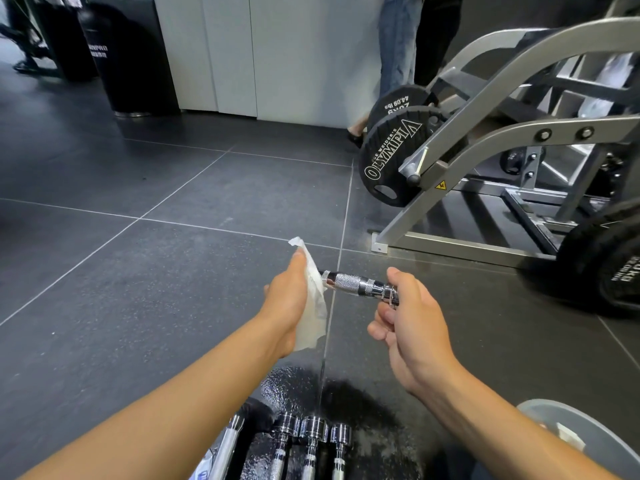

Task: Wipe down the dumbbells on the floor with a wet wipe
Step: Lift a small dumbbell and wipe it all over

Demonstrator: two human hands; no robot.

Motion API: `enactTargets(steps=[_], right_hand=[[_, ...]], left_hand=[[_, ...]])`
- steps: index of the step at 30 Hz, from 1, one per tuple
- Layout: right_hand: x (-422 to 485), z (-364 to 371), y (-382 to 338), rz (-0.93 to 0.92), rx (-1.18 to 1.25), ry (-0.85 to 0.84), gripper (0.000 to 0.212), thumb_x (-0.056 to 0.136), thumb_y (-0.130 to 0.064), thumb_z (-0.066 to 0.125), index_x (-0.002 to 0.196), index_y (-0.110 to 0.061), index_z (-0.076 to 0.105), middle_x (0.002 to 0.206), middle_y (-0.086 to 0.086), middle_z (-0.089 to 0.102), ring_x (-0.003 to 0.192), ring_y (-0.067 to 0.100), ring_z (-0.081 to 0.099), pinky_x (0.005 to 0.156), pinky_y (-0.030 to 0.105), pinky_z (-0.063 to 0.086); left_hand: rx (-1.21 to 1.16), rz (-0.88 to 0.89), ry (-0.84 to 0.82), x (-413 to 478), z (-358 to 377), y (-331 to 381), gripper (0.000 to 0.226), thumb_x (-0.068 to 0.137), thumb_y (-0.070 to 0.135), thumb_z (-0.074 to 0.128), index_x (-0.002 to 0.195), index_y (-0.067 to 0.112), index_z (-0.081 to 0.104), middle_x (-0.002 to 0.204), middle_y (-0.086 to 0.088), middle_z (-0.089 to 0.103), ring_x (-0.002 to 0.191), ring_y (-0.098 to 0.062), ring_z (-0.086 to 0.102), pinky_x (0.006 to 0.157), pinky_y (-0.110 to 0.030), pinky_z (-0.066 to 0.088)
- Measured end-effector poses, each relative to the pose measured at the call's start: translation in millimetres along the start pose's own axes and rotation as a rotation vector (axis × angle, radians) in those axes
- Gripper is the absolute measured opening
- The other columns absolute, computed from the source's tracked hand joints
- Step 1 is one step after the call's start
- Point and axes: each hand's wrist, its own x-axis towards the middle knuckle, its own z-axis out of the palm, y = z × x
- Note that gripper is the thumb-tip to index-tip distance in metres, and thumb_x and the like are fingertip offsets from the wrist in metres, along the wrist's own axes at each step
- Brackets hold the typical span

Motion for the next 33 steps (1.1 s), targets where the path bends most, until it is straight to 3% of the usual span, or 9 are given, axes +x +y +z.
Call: enactTargets(steps=[1, 3, 6, 10, 15, 21, 26, 30, 33], right_hand=[[0.5, -1.5, 0.9, -0.018, -0.019, -0.003, 0.015, 0.099, -0.027, 0.058, 0.098, -0.014, 0.051, 0.074, 0.0, 0.029, 0.057, 0.012, 0.03, 0.045, 0.029, 0.027], [0.9, -3.3, 1.8, -0.057, -0.063, -0.011, 0.019, 0.098, -0.029, 0.058, 0.093, -0.014, 0.048, 0.074, -0.001, 0.029, 0.058, 0.012, 0.031, 0.045, 0.029, 0.031], [-0.1, -3.0, 1.3, -0.108, -0.115, -0.022, 0.022, 0.098, -0.03, 0.058, 0.089, -0.016, 0.044, 0.072, -0.002, 0.03, 0.059, 0.013, 0.031, 0.046, 0.03, 0.033], [-4.2, 1.1, 3.5, -0.149, -0.154, -0.043, 0.026, 0.097, -0.031, 0.059, 0.084, -0.016, 0.043, 0.07, -0.003, 0.032, 0.059, 0.012, 0.033, 0.048, 0.031, 0.035], [-12.1, 5.9, 14.7, -0.159, -0.241, -0.11, 0.026, 0.1, -0.031, 0.058, 0.087, -0.013, 0.044, 0.059, -0.011, 0.037, 0.053, 0.011, 0.037, 0.054, 0.034, 0.038], [-20.7, 9.8, 29.9, -0.013, -0.268, -0.275, 0.031, 0.1, -0.042, 0.057, 0.099, -0.014, 0.045, 0.076, 0.001, 0.04, 0.062, 0.011, 0.042, 0.057, 0.033, 0.042], [-28.5, 19.6, 31.6, 0.278, 0.0, -0.392, 0.045, 0.1, -0.051, 0.053, 0.117, -0.008, 0.051, 0.071, 0.001, 0.037, 0.055, 0.013, 0.033, 0.048, 0.03, 0.034], [-26.5, 16.4, 19.7, 0.458, 0.136, -0.551, 0.05, 0.099, -0.06, 0.045, 0.102, -0.01, 0.048, 0.061, 0.004, 0.03, 0.056, 0.016, 0.02, 0.049, 0.029, 0.029], [-21.6, 13.4, 23.8, 0.315, -0.006, -0.536, 0.061, 0.097, -0.065, 0.046, 0.111, -0.005, 0.052, 0.062, 0.002, 0.032, 0.054, 0.015, 0.028, 0.052, 0.032, 0.031]], left_hand=[[0.058, 0.018, 0.025, 1.3, -2.8, -0.1, 0.1, 0.072, 0.094, 0.048, 0.137, 0.017, 0.052, 0.148, 0.0, 0.046, 0.126, -0.018, 0.049, 0.107, -0.04, 0.037], [0.137, 0.039, 0.121, 0.0, -5.6, 1.9, 0.078, 0.088, 0.077, 0.052, 0.132, 0.014, 0.045, 0.136, 0.0, 0.04, 0.115, -0.017, 0.046, 0.095, -0.034, 0.035], [0.06, 0.063, 0.02, 3.5, -3.5, 0.8, 0.058, 0.103, 0.059, 0.044, 0.122, 0.008, 0.06, 0.112, -0.008, 0.067, 0.093, -0.025, 0.067, 0.083, -0.037, 0.053], [-0.124, 0.084, 0.016, -2.4, -0.5, 5.2, 0.04, 0.108, 0.042, 0.046, 0.105, 0.006, 0.062, 0.111, -0.018, 0.072, 0.105, -0.035, 0.07, 0.102, -0.055, 0.053], [-0.44, -0.048, -0.027, -5.4, -2.4, 12.4, 0.023, 0.107, 0.028, 0.054, 0.109, 0.006, 0.055, 0.096, -0.014, 0.065, 0.076, -0.026, 0.066, 0.076, -0.041, 0.056], [-0.699, -0.009, -0.041, -0.5, -3.5, 18.1, 0.032, 0.106, 0.04, 0.052, 0.098, 0.01, 0.055, 0.085, -0.007, 0.063, 0.073, -0.021, 0.064, 0.081, -0.042, 0.057], [-0.68, -0.024, -0.209, -5.7, -4.4, 18.8, 0.038, 0.097, 0.059, 0.058, 0.088, 0.022, 0.055, 0.066, 0.006, 0.052, 0.058, -0.011, 0.054, 0.062, -0.027, 0.051], [-0.639, -0.048, -0.365, -18.4, -0.5, 19.6, 0.032, 0.097, 0.04, 0.062, 0.07, 0.028, 0.05, 0.053, 0.009, 0.04, 0.051, -0.007, 0.04, 0.059, -0.028, 0.038], [-0.618, -0.021, -0.442, -23.0, -0.9, 22.3, 0.04, 0.095, 0.033, 0.058, 0.061, 0.028, 0.04, 0.047, 0.007, 0.031, 0.052, -0.009, 0.032, 0.061, -0.03, 0.034]])
